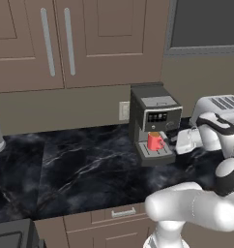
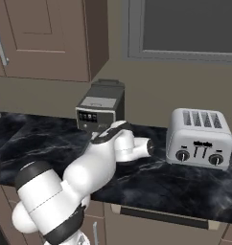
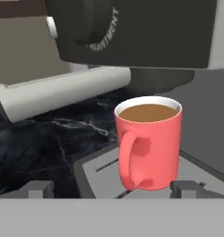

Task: Pick up the brewed coffee from the coffee machine and place it next to the breakfast plate on the dining counter.

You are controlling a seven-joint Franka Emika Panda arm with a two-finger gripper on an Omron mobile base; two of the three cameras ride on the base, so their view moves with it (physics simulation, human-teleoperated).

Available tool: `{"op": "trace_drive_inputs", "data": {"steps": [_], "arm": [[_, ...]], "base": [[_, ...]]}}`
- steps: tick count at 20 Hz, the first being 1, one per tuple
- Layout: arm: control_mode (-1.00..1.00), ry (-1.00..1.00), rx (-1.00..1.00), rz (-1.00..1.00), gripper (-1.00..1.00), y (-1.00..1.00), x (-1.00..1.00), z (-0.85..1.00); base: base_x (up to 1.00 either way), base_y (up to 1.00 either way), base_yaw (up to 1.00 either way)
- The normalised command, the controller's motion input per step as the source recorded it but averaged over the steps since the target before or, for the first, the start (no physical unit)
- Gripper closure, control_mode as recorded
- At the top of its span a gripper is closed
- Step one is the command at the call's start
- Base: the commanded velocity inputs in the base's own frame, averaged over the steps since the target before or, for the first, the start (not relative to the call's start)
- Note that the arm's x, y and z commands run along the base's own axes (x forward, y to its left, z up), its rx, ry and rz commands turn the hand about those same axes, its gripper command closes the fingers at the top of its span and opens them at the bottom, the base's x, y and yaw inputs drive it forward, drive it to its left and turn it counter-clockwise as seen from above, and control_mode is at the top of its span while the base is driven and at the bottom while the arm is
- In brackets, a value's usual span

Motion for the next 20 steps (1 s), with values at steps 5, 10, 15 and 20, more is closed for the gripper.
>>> {"op": "trace_drive_inputs", "data": {"steps": [5,10,15,20], "arm": [[-1.0,-0.1,0.0,0.0,-1.0,0.15,0.07,-0.13],[-1.0,-0.03,0.0,0.0,-1.0,0.2,0.18,-0.04],[-1.0,0.0,0.0,0.0,-1.0,0.07,0.26,-0.05],[-1.0,0.0,0.01,-0.01,-1.0,0.0,0.29,-0.1]], "base": [[0.0,0.0,0.0],[0.0,0.0,0.0],[0.0,0.0,0.0],[0.0,0.0,0.0]]}}
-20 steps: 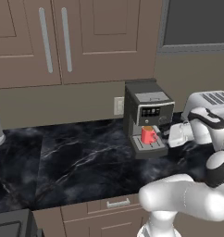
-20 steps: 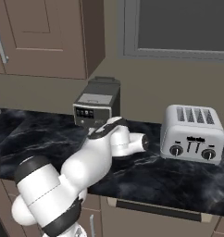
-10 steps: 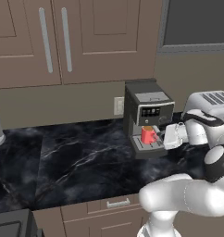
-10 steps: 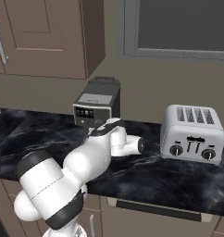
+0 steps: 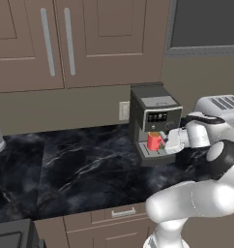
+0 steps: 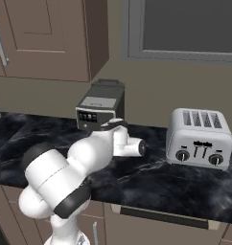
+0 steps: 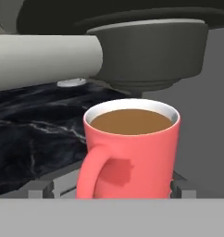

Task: Pick up the brewed coffee from the coffee machine and place it next to the breakfast plate on the dining counter.

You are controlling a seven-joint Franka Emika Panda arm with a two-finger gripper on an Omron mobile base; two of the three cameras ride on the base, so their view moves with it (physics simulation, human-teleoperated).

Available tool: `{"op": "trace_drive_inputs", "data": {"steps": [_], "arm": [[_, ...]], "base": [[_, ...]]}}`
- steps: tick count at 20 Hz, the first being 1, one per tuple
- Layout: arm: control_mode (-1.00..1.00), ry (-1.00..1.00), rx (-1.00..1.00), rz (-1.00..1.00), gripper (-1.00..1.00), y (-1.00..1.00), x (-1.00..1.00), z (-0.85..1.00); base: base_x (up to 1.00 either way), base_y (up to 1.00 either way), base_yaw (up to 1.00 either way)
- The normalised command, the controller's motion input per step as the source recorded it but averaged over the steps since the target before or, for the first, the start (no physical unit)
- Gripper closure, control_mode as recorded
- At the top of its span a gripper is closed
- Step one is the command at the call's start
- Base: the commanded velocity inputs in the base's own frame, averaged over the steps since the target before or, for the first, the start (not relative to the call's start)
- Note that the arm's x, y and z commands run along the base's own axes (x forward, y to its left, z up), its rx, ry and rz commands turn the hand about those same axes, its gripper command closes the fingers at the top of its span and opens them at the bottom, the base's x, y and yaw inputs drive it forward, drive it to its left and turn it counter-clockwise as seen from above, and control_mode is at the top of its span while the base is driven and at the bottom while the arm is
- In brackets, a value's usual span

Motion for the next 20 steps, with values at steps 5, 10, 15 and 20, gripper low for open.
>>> {"op": "trace_drive_inputs", "data": {"steps": [5,10,15,20], "arm": [[-1.0,0.0,0.01,-0.01,-1.0,0.0,0.29,-0.16],[-1.0,0.0,0.0,-0.01,1.0,0.0,0.18,-0.09],[-1.0,0.0,0.0,-0.05,1.0,-0.16,-0.06,0.0],[-1.0,0.0,0.0,-0.06,1.0,-0.36,-0.34,0.0]], "base": [[0.0,0.0,0.0],[0.0,0.0,0.0],[0.0,0.0,0.0],[0.0,0.0,0.0]]}}
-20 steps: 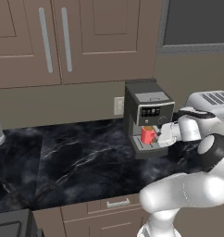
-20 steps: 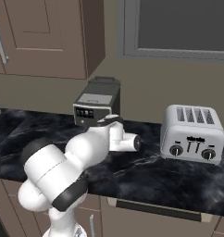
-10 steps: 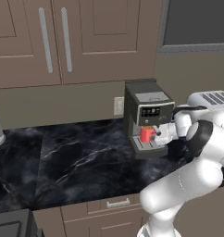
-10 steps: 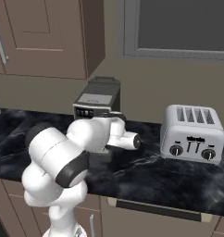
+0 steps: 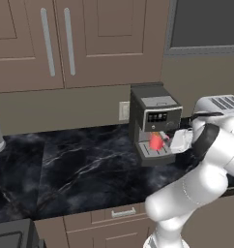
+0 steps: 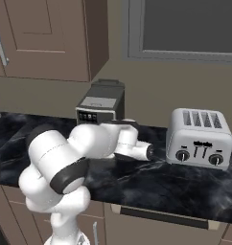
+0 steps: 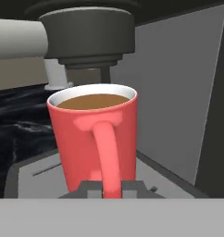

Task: Pick up the brewed coffee from the coffee machine and place it next to the breakfast plate on the dining counter.

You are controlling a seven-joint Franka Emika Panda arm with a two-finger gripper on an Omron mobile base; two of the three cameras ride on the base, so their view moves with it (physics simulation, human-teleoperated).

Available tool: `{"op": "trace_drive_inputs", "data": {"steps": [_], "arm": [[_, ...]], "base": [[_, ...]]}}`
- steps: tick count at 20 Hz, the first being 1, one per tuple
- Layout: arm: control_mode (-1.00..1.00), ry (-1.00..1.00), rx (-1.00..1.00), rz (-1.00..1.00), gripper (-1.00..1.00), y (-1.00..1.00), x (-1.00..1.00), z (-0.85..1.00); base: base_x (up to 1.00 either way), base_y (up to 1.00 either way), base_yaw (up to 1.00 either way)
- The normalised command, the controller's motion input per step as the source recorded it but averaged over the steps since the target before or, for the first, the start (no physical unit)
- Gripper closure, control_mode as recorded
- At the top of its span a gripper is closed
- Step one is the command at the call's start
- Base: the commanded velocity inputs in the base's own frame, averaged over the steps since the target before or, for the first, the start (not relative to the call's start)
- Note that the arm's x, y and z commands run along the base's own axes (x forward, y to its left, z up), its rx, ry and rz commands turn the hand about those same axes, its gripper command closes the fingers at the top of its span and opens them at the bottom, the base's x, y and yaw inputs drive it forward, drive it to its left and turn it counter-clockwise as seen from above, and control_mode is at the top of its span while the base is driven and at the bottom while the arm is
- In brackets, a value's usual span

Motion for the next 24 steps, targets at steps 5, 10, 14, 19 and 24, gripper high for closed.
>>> {"op": "trace_drive_inputs", "data": {"steps": [5,10,14,19,24], "arm": [[-1.0,0.0,0.0,-0.06,1.0,-0.56,-0.7,0.0],[-1.0,0.0,0.0,-0.03,1.0,-0.48,-0.87,0.21],[-1.0,0.01,0.0,0.0,1.0,-0.38,-0.67,0.86],[-1.0,0.01,0.0,0.02,1.0,-0.03,-0.44,1.0],[-1.0,0.0,-0.05,0.03,1.0,0.03,-0.63,0.58]], "base": [[0.0,0.0,0.0],[0.0,0.0,0.0],[0.0,0.0,0.0],[0.0,0.0,0.0],[0.0,0.0,0.0]]}}
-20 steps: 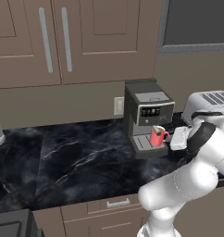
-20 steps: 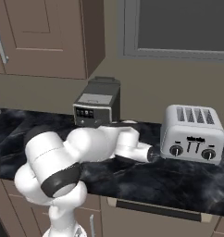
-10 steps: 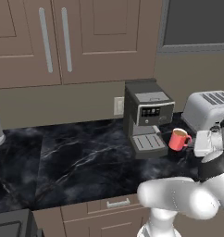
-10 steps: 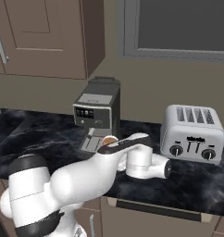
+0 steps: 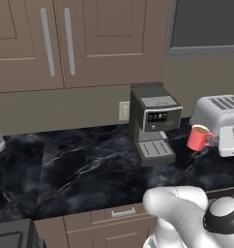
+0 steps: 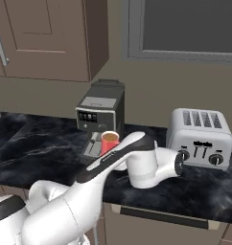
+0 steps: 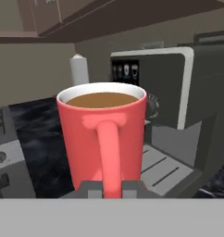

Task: Pick up the brewed coffee from the coffee machine and place it next to the breakfast plate on the dining counter.

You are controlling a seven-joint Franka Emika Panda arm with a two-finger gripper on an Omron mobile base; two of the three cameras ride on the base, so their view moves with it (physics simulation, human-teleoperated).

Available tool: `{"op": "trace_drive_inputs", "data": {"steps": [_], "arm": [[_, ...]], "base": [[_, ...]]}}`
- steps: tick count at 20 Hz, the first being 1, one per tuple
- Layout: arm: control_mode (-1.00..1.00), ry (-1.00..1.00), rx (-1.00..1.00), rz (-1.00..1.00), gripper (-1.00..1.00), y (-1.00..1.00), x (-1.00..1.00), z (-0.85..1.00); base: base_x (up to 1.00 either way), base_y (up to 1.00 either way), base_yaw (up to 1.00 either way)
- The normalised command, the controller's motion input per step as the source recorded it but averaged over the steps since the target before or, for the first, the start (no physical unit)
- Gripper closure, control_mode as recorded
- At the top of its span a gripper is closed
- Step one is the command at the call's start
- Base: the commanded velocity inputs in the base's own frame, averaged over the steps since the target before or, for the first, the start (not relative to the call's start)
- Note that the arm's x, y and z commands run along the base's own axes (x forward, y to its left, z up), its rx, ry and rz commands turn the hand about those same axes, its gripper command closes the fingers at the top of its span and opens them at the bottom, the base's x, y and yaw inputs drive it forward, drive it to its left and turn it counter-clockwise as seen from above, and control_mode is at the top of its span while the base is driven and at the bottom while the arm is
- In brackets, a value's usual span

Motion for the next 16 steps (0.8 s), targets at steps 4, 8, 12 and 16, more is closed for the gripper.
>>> {"op": "trace_drive_inputs", "data": {"steps": [4,8,12,16], "arm": [[-1.0,0.01,-0.14,0.0,1.0,0.36,-0.29,0.2],[1.0,0.02,-0.07,0.0,1.0,0.2,-0.16,0.06],[1.0,0.0,0.0,0.0,1.0,0.0,0.0,0.0],[1.0,0.0,0.0,0.0,1.0,0.0,0.0,0.0]], "base": [[0.0,0.0,0.0],[-0.35,0.09,-0.01],[-0.95,-0.06,-0.22],[-0.96,-0.45,-0.49]]}}
